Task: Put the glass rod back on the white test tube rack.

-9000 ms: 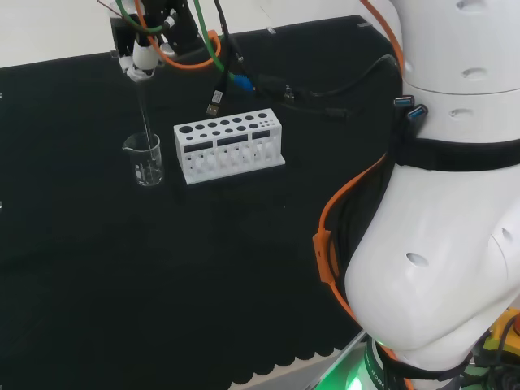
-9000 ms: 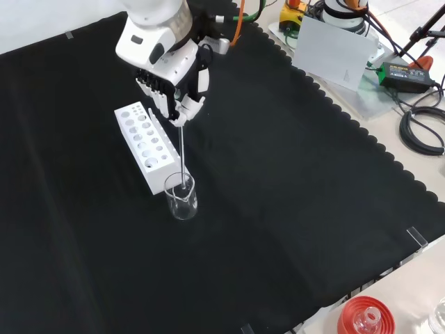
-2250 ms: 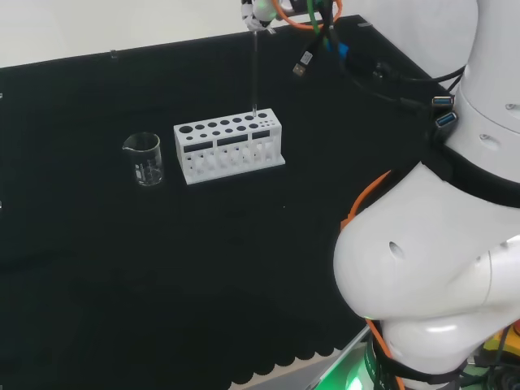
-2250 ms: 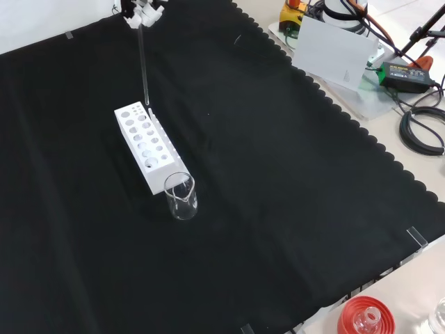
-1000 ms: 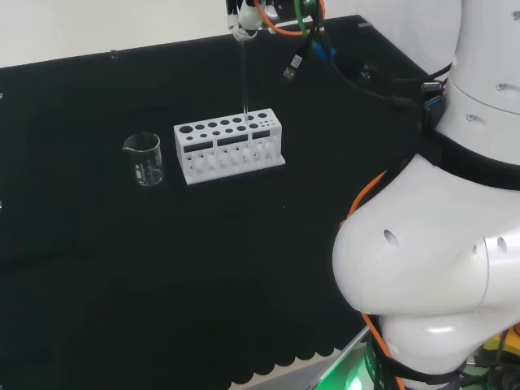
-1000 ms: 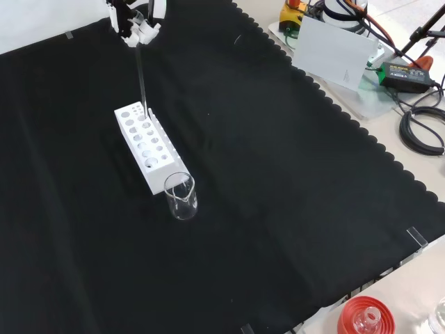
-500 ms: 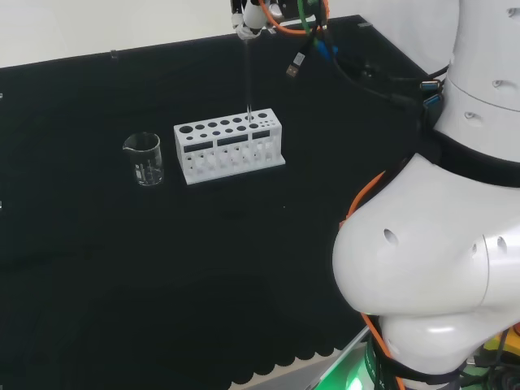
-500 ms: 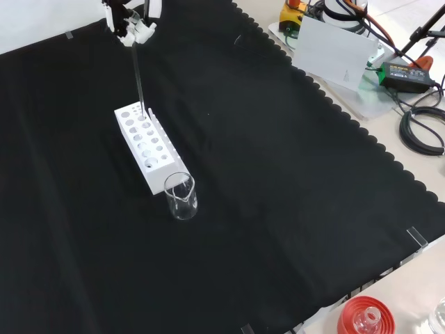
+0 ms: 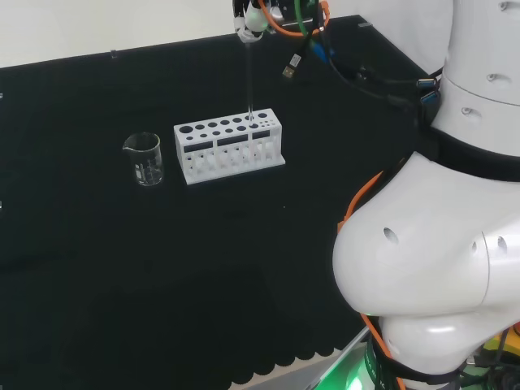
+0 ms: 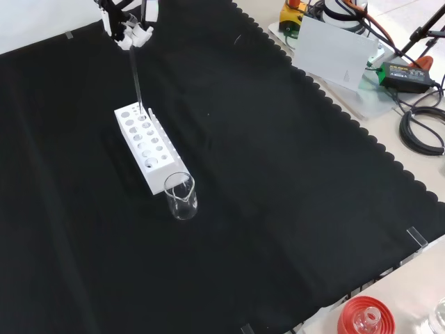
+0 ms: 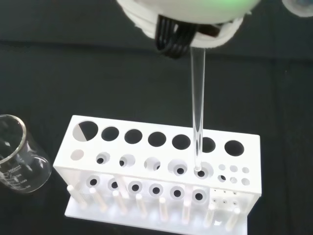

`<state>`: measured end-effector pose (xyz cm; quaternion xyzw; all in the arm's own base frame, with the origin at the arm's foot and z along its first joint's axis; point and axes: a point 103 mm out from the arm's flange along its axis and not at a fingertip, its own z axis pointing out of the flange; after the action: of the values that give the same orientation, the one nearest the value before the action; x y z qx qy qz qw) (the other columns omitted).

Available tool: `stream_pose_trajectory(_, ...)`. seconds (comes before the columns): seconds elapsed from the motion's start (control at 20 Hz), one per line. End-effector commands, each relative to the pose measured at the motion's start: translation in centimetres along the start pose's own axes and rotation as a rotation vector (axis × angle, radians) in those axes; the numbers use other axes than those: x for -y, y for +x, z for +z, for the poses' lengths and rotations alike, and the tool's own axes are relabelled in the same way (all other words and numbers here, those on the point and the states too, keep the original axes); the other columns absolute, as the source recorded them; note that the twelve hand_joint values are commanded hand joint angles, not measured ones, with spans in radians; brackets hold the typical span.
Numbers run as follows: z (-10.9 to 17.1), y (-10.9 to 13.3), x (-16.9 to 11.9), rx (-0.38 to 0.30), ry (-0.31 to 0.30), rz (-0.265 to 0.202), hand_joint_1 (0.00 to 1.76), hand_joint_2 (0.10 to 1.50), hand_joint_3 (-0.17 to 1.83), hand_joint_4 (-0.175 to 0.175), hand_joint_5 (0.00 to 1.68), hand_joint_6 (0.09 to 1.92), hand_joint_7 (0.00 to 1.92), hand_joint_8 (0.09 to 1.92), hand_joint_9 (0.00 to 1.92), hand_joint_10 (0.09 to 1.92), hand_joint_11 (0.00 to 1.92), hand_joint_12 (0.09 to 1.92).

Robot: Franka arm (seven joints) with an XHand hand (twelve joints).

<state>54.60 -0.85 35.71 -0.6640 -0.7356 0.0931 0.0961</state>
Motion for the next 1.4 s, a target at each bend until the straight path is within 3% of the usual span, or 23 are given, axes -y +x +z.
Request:
stream_pose_trajectory(0.05,0.3,-0.9,-0.1,-0.009,0.0,0.019,1.33,0.71,0.56,-0.175,1.19,0.55,1.38,0.68,1.76,0.32,1.55,0.66)
stream_pose_trajectory(0.15,1.0,-1.3,0.2,-0.033,-0.021,0.014,1.33,0.71,0.56,-0.175,1.18,0.55,1.38,0.68,1.76,0.32,1.55,0.66)
stream_pose_trajectory(0.65,3.3,-2.4,-0.8,-0.008,0.043,0.032,1.33,0.71,0.56,-0.175,1.18,0.55,1.38,0.68,1.76,0.32,1.55,0.66)
stream_pose_trajectory(1.4,5.3,-1.4,-3.6,-0.003,0.071,-0.013,1.33,0.71,0.57,-0.175,1.18,0.56,1.38,0.68,1.75,0.32,1.55,0.66)
